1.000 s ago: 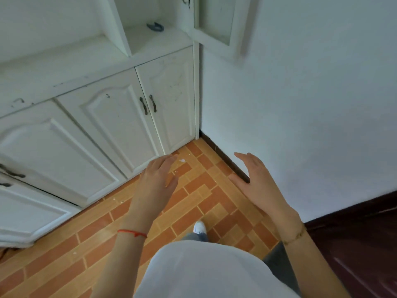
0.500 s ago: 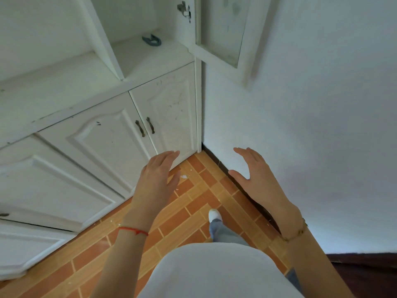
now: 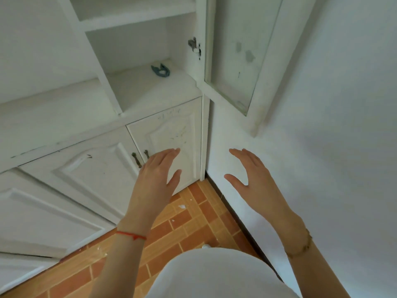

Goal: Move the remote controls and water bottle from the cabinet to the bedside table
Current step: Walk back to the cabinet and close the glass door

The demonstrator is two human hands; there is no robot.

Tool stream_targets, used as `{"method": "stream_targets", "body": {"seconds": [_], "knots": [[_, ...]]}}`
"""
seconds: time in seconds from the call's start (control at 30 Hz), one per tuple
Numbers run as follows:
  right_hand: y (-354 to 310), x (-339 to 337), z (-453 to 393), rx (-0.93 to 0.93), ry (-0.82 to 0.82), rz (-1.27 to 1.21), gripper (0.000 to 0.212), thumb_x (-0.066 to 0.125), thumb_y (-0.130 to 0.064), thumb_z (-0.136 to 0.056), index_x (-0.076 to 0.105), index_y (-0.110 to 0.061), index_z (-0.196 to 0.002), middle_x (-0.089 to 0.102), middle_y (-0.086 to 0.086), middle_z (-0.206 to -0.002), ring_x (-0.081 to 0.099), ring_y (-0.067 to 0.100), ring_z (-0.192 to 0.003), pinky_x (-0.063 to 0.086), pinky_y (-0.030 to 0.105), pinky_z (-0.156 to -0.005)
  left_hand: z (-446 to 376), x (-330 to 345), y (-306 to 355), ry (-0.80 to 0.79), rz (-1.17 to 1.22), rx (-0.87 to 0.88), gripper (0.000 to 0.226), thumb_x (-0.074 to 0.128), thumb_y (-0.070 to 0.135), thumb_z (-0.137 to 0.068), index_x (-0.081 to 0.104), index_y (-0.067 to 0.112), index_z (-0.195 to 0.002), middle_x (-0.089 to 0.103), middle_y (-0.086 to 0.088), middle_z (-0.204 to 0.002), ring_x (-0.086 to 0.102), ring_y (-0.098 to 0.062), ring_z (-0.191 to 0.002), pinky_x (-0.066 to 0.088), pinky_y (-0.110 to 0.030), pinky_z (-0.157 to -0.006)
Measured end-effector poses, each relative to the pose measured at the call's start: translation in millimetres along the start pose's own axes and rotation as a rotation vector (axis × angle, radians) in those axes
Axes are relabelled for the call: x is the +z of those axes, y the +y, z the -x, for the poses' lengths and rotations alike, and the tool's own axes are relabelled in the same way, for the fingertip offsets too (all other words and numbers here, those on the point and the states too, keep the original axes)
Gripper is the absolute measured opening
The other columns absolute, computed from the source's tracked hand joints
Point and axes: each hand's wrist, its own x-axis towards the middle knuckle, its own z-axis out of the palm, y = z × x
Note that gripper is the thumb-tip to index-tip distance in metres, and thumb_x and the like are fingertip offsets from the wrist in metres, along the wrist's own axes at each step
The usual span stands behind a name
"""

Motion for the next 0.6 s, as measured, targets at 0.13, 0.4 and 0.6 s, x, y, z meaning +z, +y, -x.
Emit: {"method": "stream_targets", "body": {"seconds": [0.13,0.4,0.6], "knots": [[4,-30,-38,-0.071,0.032,0.022,0.059,0.054,-0.041,-0.094,0.031,-0.033,-0.147,0.033,-0.008,-0.154,0.02,0.007,-0.145,0.023,0.023,-0.112,-41,2,19,0.058,0.013,0.014,0.05,0.06,0.023,-0.094,0.047,0.021,-0.143,0.054,0.0,-0.14,0.055,-0.021,-0.123,0.049,-0.044,-0.102],[-9,-99,-89,-0.198,0.263,0.0,0.056,0.059,-0.037,-0.092,0.038,-0.032,-0.143,0.039,-0.01,-0.149,0.026,0.004,-0.142,0.024,0.019,-0.109,-128,-17,62,0.174,-0.016,0.179,0.052,0.059,0.023,-0.094,0.044,0.02,-0.144,0.052,0.0,-0.142,0.047,-0.018,-0.132,0.035,-0.033,-0.11],[-29,-151,-112,-0.288,0.489,0.004,0.054,0.06,-0.035,-0.091,0.042,-0.027,-0.141,0.043,-0.012,-0.146,0.031,0.004,-0.14,0.026,0.019,-0.112,-190,-46,108,0.271,0.033,0.361,0.053,0.058,0.023,-0.095,0.042,0.019,-0.146,0.05,0.002,-0.143,0.045,-0.017,-0.133,0.039,-0.035,-0.111]]}}
